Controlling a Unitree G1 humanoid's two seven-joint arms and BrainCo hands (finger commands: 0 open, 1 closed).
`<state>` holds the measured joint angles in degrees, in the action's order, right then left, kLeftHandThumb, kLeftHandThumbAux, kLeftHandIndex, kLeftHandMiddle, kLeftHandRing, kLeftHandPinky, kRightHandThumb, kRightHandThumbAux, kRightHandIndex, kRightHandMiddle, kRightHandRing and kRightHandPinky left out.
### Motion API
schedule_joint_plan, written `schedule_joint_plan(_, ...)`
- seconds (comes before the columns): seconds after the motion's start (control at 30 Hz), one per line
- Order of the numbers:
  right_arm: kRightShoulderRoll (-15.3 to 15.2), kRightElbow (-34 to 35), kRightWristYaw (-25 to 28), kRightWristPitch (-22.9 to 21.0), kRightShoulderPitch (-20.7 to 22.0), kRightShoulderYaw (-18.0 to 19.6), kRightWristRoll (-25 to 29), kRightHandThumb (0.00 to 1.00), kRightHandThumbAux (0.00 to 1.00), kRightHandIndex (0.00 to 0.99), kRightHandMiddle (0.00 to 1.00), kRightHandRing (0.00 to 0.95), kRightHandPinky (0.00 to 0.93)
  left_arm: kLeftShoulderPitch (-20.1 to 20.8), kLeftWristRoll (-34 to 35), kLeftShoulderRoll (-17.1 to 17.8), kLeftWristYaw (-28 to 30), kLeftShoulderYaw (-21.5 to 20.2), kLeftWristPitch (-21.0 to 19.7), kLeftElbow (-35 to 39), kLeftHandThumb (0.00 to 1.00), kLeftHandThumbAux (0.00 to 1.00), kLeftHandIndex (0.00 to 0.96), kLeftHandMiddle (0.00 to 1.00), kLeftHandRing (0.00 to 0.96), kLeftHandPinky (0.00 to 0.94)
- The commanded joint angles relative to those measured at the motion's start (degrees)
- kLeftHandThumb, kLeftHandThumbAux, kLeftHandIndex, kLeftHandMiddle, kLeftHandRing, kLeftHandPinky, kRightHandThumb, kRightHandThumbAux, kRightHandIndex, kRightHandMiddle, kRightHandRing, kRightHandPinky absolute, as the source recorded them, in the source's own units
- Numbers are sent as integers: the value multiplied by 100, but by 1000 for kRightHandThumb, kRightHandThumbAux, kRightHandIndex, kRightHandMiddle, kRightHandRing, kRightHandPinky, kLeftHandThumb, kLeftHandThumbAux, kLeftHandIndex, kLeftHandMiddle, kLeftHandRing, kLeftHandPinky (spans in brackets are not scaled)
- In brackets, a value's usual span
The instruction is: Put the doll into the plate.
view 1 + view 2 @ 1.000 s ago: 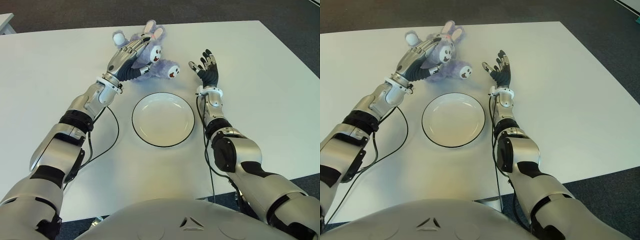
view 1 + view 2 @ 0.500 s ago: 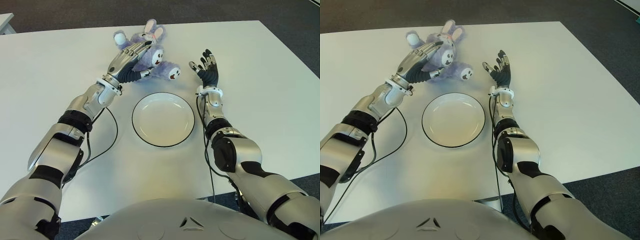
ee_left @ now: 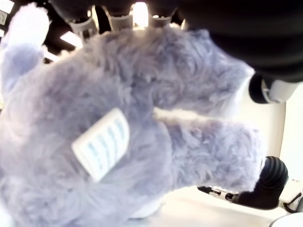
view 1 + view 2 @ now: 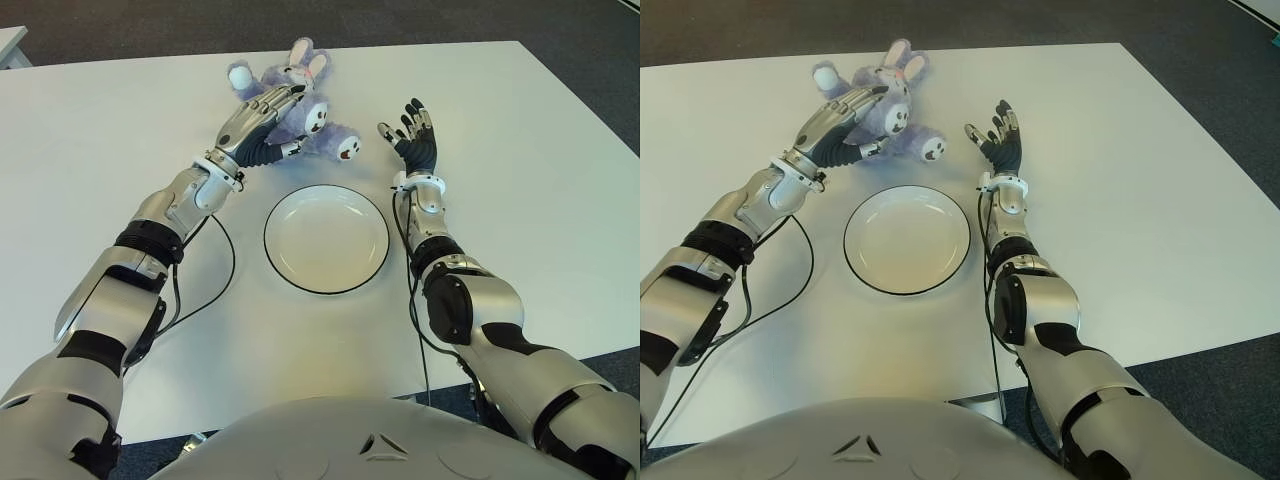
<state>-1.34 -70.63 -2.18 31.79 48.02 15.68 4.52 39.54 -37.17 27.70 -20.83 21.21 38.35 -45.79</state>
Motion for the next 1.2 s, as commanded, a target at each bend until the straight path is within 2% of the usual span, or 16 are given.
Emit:
schedule_joint_plan(0.03, 119, -157, -25, -72, -250, 10, 44, 270, 908, 71, 54, 38, 71, 26, -105, 8, 132, 65, -54, -147, 438, 243, 0, 0, 32, 98)
schedule_joint_plan(0.37, 108, -159, -26, -81, -256, -23, 12, 232, 913, 63, 47, 32, 66, 113, -145, -17, 190, 124, -107, -257, 427, 260, 0, 0, 40, 99)
schedule_joint_plan(0.73, 104, -158, -55, -128, -248, -41, 32, 227, 913, 84, 55, 38, 68, 409, -473, -134, -462, 265, -131, -698, 493, 304, 0, 0, 35, 118)
schedule_joint_plan(0.9, 116, -157, -64, -139, -241, -37, 44, 227, 914, 82, 57, 38, 66, 595, -614, -156, -730, 400, -119, -975, 485, 312, 0, 0, 35, 118)
schedule_joint_plan(1.2, 122, -150, -58, -126, -244, -41, 44, 212, 917, 77, 52, 36, 64, 852, -720, -199, -858, 578, -93, -1325, 440, 312, 0, 0, 18, 88)
